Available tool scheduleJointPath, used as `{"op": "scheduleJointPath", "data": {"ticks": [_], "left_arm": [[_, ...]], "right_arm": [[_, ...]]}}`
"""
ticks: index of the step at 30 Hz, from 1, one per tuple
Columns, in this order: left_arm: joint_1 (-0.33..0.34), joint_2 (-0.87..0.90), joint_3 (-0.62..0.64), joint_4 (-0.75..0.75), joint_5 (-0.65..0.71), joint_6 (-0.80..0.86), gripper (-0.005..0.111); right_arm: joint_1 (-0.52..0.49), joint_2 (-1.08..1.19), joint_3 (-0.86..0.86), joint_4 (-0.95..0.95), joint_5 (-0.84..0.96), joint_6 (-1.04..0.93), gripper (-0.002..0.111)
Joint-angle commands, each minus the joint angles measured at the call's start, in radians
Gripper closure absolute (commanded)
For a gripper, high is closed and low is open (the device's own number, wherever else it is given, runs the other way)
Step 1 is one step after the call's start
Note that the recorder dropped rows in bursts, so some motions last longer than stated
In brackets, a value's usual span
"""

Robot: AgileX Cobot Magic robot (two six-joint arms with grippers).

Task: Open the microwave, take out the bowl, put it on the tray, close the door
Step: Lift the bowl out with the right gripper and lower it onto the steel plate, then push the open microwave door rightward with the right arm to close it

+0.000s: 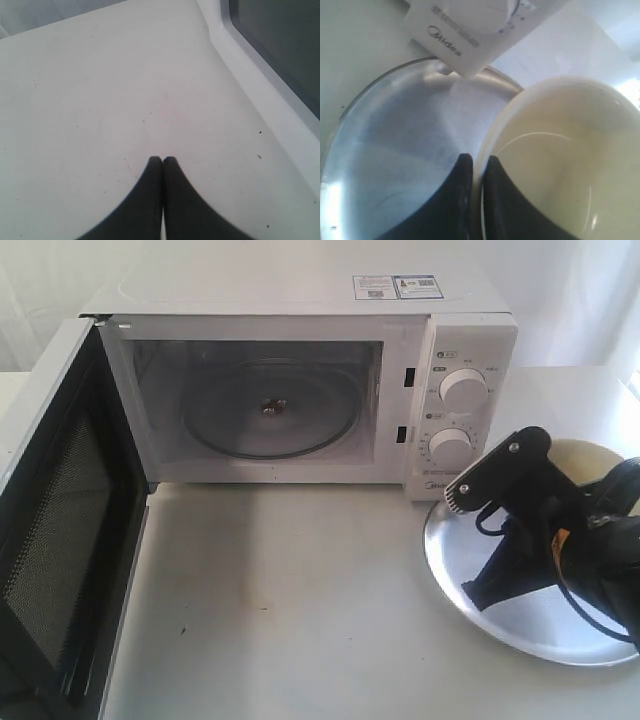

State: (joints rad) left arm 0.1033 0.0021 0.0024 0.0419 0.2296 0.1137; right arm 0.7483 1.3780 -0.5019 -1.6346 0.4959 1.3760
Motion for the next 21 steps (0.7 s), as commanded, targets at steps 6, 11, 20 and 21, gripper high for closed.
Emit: {"op": "scheduleJointPath", "data": {"ticks": [6,11,20,21], "left_arm": [[-0.007,-0.002,-0.002,-0.007,0.002,-0.004,0.107],[-0.007,-0.002,-0.002,-0.007,0.002,-0.004,0.107],[-0.007,-0.002,-0.002,-0.007,0.002,-0.004,0.107],[-0.007,-0.002,-0.002,-0.007,0.002,-0.004,0.107]], "right_arm": [[-0.005,0.128,0.003,-0.036,-0.126,-0.008,0.089],[-0.005,0.133,-0.001,-0.022,-0.087,-0.008,0.062],[0.001,-0.033,-0.098,-0.024,-0.612,0.015,0.057],[0.001,-0.041,-0.125,-0.017,-0.699,0.015,0.06]]}}
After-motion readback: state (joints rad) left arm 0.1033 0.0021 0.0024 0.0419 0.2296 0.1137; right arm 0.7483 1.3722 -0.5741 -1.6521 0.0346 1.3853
